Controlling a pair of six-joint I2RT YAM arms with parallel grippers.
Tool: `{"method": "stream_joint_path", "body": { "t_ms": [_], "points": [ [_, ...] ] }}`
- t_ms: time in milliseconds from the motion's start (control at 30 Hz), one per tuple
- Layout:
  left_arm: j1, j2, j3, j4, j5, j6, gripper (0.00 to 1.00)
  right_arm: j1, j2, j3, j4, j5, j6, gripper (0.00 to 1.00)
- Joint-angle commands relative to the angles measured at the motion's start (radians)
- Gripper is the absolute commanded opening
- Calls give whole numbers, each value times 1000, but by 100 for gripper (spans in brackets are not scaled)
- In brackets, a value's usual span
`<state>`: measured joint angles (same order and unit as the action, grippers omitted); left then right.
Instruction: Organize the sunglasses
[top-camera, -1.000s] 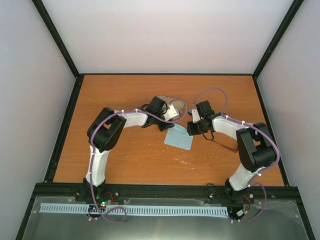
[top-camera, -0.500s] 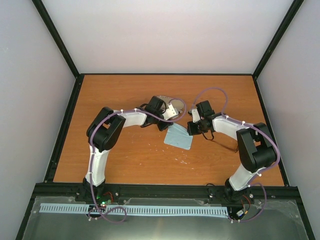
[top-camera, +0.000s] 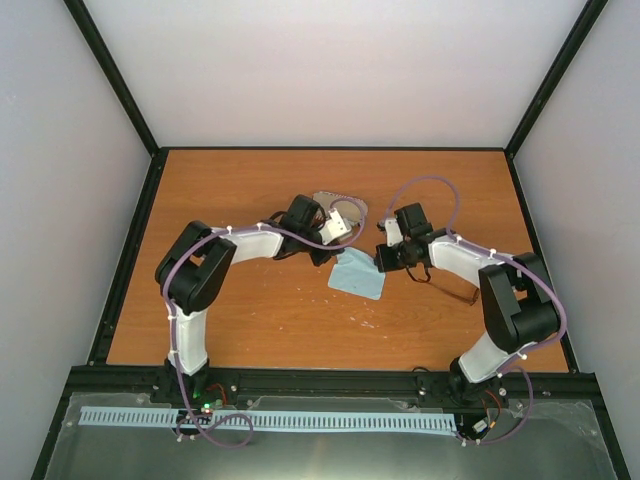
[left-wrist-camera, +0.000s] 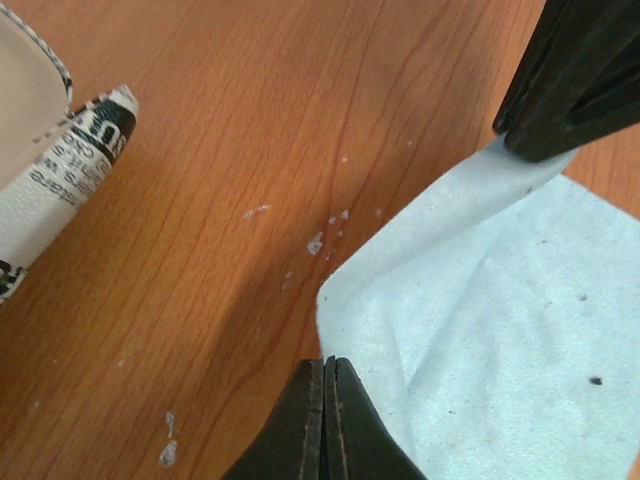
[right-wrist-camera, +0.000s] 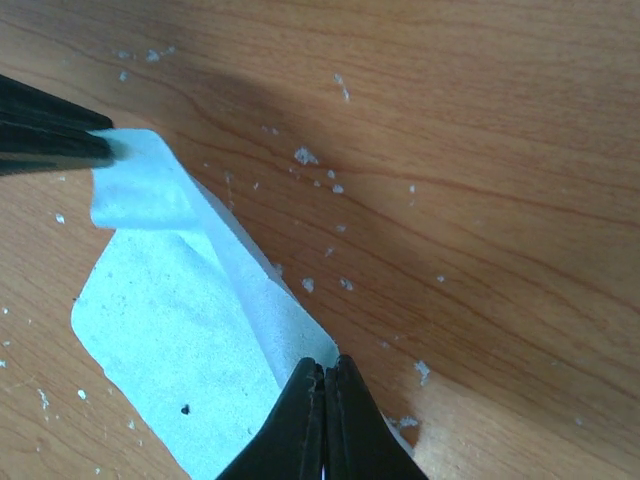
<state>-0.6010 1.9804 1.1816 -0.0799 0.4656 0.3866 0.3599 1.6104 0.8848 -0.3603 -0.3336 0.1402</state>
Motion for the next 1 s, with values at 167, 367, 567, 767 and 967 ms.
{"method": "stream_joint_path", "body": {
  "t_ms": [167, 367, 567, 767, 967],
  "points": [
    [7, -76, -48, 77, 33, -16, 1, 17, -24, -51, 43, -12, 24, 3],
    [-1, -105, -103, 112, 27, 9, 1, 20, -40, -81, 50, -14, 27, 3],
    [-14, -128, -148, 122, 36, 20, 1, 29, -38, -109, 62, -18, 35, 3],
    [-35, -144, -197, 125, 50, 19, 1, 37, -49, -127, 67, -19, 41, 3],
    [-57, -136, -237, 121, 33, 33, 1, 46, -30, -144, 69, -26, 40, 3]
  ]
}}
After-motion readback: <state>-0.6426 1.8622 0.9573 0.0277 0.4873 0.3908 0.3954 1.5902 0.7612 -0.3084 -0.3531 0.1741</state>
